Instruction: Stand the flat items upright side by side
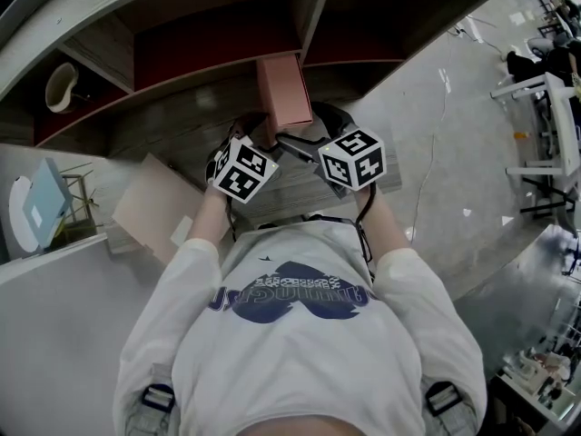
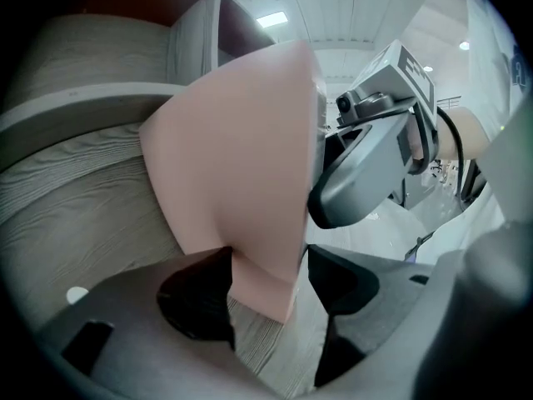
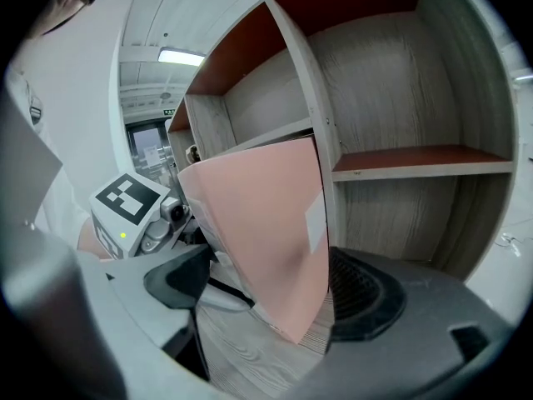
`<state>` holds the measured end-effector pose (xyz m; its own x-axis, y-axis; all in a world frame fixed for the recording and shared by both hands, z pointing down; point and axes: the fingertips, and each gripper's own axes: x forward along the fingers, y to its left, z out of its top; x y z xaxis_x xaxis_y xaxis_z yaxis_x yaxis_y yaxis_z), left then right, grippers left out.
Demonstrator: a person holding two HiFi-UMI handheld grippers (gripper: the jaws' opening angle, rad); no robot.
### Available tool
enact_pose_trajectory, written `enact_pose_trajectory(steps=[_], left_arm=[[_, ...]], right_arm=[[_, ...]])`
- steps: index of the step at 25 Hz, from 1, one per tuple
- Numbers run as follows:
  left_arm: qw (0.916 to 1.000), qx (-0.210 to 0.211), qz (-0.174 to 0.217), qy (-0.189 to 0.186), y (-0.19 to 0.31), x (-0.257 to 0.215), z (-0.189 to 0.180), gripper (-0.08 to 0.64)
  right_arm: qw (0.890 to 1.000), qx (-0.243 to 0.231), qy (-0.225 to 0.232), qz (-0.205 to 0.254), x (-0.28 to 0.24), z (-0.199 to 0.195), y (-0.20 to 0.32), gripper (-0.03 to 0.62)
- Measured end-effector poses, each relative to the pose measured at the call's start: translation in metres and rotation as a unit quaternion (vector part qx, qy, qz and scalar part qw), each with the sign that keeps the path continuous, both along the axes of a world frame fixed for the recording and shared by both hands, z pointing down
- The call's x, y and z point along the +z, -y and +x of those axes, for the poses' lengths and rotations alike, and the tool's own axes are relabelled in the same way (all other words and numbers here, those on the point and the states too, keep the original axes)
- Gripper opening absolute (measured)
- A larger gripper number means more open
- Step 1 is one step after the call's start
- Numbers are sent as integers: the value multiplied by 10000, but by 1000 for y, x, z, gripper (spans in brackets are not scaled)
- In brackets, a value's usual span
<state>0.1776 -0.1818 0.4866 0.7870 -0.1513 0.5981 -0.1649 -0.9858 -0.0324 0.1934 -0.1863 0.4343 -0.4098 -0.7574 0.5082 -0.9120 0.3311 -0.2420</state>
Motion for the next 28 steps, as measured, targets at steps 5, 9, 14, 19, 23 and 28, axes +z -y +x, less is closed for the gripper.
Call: enact_pose_trajectory(steps=[5,9,14,19,23,28], left_arm=[[10000,-68,-54,-27,-1,0,3,295],[9998,-165,-65,-10,0,0,3,296],[9992,-385,-105,70,-4,0,2,296],[9968,-797,-72,62,-10,-6,-2,296],[9907,-1347,-65,184,-23,-5,-21,296],[9694,-2407,-132,455,-48,9,-66,296]], right_arm=[[9999,-64,84,-41,1,3,-1,449],[9998,-125,167,-35,1,3,-1,449],[9977,-499,433,124,-7,-4,-10,449],[9958,-606,663,176,-9,4,-23,449],[9929,-846,818,155,-8,14,-38,449],[9847,-1478,924,29,4,9,-55,449]])
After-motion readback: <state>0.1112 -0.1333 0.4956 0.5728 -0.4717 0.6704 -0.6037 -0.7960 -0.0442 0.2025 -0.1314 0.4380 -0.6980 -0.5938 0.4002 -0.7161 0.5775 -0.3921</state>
